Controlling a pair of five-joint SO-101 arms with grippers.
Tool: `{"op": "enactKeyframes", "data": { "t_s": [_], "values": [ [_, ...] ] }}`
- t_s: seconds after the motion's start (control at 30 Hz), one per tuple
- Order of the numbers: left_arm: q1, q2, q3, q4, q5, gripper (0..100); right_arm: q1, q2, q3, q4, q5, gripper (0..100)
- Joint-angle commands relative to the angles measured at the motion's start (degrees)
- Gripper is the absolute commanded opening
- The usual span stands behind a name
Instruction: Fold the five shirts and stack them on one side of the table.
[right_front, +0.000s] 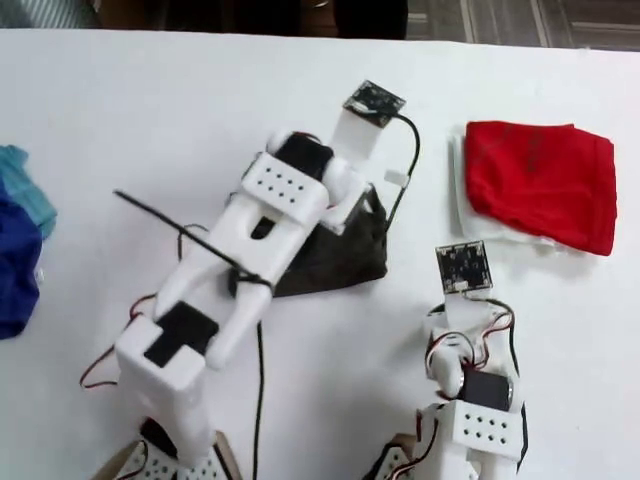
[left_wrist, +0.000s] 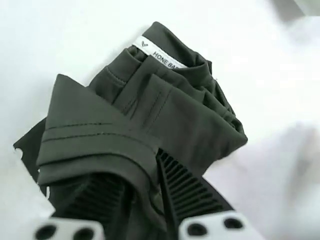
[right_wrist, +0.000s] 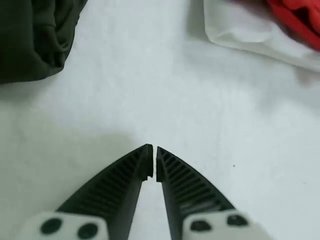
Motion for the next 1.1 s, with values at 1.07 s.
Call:
{"op": "enactKeyframes", "data": {
  "t_s": [1.07],
  "values": [
    [4.13, -0.18, -6.64, -3.16, 0.09, 20, 0.4, -1.1, -0.35, 0.4, -0.44, 2.0]
  ]
}}
